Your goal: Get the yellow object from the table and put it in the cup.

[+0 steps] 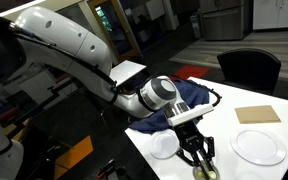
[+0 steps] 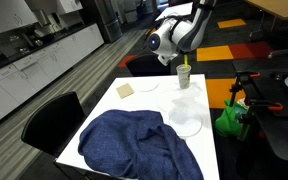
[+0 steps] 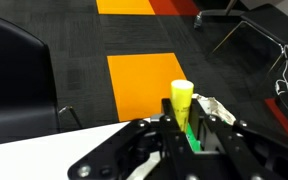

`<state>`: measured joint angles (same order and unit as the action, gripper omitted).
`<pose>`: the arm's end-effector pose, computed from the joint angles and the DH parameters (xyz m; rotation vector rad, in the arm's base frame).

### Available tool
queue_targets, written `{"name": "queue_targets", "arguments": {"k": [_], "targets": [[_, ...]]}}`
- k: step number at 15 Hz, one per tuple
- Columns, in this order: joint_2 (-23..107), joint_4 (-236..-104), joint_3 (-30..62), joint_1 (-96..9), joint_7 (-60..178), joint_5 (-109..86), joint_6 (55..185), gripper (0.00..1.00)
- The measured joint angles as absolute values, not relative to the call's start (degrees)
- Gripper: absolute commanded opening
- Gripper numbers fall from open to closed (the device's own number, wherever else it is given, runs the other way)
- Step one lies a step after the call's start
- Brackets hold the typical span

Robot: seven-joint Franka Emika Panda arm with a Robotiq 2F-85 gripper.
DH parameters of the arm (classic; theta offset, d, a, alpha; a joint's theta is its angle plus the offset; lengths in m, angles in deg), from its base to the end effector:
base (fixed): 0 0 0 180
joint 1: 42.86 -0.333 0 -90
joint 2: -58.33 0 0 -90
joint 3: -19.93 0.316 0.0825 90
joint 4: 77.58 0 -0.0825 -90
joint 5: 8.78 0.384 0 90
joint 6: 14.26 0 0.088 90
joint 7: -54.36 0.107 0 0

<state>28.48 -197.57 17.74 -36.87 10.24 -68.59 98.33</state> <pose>0.5132 -0.1313 0.1545 1.8684 1.5585 -1.1590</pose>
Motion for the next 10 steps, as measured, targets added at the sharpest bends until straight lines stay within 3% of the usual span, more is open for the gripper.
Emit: {"name": "queue_targets", "arguments": {"k": [10], "targets": [[24.9,-195.7,18.4,-37.6,13.6,-69.5,98.3,0.05]]}}
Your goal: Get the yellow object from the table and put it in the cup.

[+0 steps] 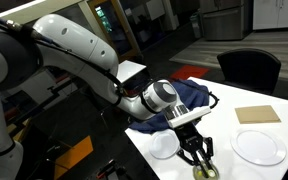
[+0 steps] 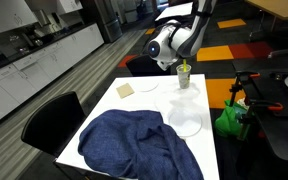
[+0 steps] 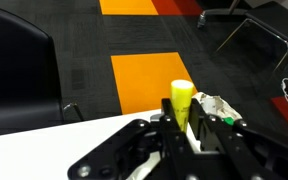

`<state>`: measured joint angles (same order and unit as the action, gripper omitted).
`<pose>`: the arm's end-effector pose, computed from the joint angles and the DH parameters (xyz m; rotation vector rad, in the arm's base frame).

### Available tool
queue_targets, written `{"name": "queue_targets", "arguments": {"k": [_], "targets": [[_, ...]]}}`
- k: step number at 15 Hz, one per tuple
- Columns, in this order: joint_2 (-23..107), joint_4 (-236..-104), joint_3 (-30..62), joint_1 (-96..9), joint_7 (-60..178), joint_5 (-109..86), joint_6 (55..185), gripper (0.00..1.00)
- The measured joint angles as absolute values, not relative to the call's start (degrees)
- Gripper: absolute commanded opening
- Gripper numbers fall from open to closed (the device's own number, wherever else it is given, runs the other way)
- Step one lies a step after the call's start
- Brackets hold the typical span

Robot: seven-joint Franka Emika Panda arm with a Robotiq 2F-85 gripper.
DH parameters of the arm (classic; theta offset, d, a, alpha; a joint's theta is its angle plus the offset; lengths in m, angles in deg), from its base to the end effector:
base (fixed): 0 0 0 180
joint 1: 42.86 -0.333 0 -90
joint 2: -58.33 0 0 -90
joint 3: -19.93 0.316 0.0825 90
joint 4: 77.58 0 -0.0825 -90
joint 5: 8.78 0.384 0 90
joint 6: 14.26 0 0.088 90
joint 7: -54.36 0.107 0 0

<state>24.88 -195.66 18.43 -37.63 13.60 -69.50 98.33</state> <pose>0.5189 -0.1189 0.1312 1.8559 1.5396 -1.1493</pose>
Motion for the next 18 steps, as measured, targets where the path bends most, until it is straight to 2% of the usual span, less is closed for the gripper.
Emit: {"name": "queue_targets", "arguments": {"k": [1,2,3,5,11,12,18], "targets": [[24.6,-195.5,18.4,-37.7,14.5,-70.2,98.3,0.05],[24.3,-195.4,18.4,-37.7,15.6,-71.1,98.3,0.23],[23.9,-195.2,18.4,-37.7,16.6,-71.9,98.3,0.47],[23.2,-195.0,18.4,-37.9,18.3,-73.1,98.1,0.52],[22.1,-194.0,18.4,-38.2,20.1,-73.7,97.6,0.96],[22.1,-193.8,18.4,-38.2,20.2,-73.8,97.1,1.0],[26.7,-193.7,18.2,-38.2,21.4,-75.3,92.5,1.0]]}}
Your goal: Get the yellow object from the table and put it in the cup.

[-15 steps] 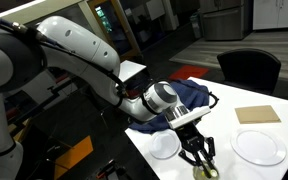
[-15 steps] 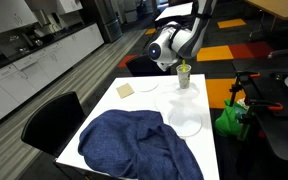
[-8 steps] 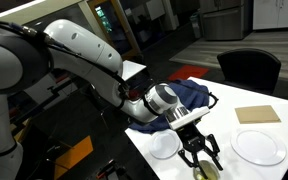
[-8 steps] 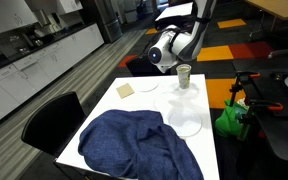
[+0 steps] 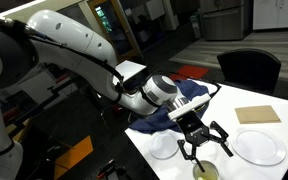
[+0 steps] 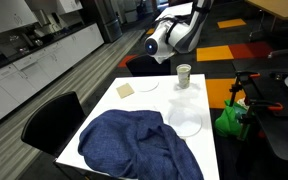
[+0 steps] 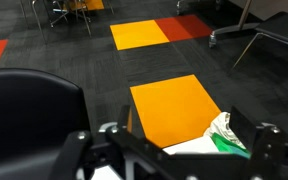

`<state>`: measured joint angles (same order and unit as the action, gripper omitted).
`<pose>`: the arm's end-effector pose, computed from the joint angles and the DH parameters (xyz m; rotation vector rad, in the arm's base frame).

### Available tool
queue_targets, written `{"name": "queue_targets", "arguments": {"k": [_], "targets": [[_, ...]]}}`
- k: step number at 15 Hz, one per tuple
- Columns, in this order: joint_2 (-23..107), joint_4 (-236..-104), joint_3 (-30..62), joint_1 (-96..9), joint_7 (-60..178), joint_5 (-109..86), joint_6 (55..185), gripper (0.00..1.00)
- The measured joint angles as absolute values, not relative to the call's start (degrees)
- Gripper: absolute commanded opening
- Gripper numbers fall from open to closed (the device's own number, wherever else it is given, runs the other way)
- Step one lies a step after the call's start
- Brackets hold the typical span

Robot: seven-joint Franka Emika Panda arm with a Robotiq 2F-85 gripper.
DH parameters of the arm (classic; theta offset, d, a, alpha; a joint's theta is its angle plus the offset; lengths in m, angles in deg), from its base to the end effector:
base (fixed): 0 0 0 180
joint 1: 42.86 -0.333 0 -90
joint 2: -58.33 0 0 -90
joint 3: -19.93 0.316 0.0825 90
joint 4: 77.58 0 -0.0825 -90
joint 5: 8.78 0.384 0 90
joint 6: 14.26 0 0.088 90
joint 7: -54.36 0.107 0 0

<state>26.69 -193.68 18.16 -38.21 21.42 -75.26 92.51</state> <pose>0.5352 -0.1315 0.1656 1.7952 1.3181 -1.1216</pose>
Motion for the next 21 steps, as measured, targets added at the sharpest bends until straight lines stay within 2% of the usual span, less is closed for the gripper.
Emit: {"name": "queue_targets", "arguments": {"k": [6,12,21], "targets": [[36.0,-193.4,17.4,-36.9,23.5,-73.5,91.9,1.0],[39.9,-190.9,17.4,-35.3,27.5,-61.2,92.6,1.0],[39.8,-190.6,16.8,-34.8,40.3,-46.8,106.8,1.0]]}}
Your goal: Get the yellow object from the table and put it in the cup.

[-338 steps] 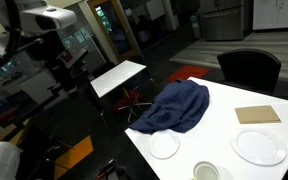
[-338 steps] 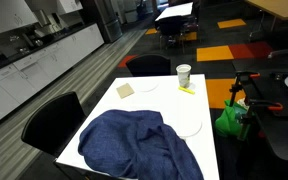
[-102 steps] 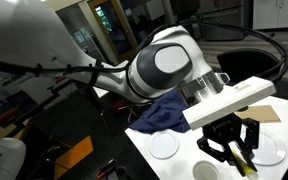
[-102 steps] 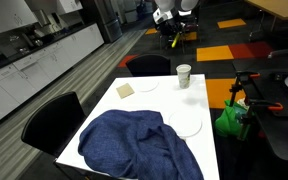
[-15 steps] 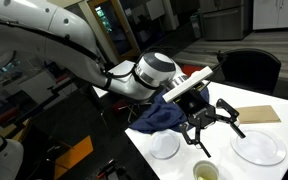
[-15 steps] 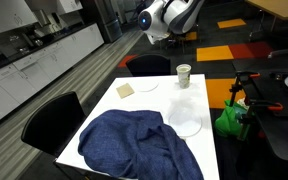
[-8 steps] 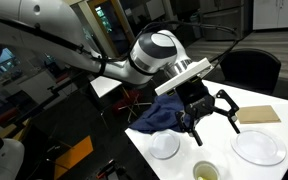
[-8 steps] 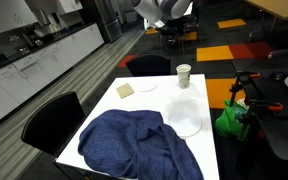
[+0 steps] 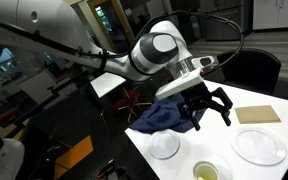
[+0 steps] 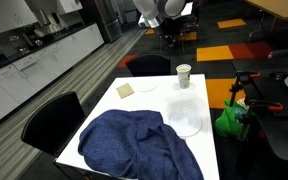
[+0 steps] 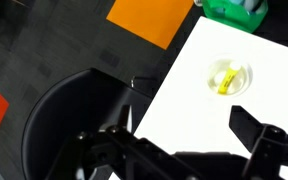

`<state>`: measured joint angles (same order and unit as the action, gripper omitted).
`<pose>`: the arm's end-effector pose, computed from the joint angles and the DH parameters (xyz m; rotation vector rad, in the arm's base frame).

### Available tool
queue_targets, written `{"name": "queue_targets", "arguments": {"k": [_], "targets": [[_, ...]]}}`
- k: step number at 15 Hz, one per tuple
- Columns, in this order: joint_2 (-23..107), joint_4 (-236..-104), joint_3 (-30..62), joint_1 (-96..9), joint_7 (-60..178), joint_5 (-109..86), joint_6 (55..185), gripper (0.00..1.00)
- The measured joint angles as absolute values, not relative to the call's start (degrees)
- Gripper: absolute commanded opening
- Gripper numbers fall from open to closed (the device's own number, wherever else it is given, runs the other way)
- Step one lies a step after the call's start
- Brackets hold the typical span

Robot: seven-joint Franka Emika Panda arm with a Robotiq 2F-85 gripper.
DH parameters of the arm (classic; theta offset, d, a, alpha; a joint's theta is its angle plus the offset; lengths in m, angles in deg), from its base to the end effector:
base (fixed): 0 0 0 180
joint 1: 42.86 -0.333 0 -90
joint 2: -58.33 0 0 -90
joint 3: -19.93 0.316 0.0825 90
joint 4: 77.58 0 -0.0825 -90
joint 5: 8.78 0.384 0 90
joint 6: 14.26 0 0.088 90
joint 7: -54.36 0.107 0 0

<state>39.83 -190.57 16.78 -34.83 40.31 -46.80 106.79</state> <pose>0.5780 -0.1421 0.3008 2.5486 0.5913 -0.3935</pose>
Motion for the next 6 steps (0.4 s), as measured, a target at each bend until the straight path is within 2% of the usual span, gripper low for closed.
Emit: {"name": "queue_targets", "arguments": {"k": [6], "targets": [[39.8,-192.6,15.5,-34.8,44.0,-41.2,121.2,1.0]]}}
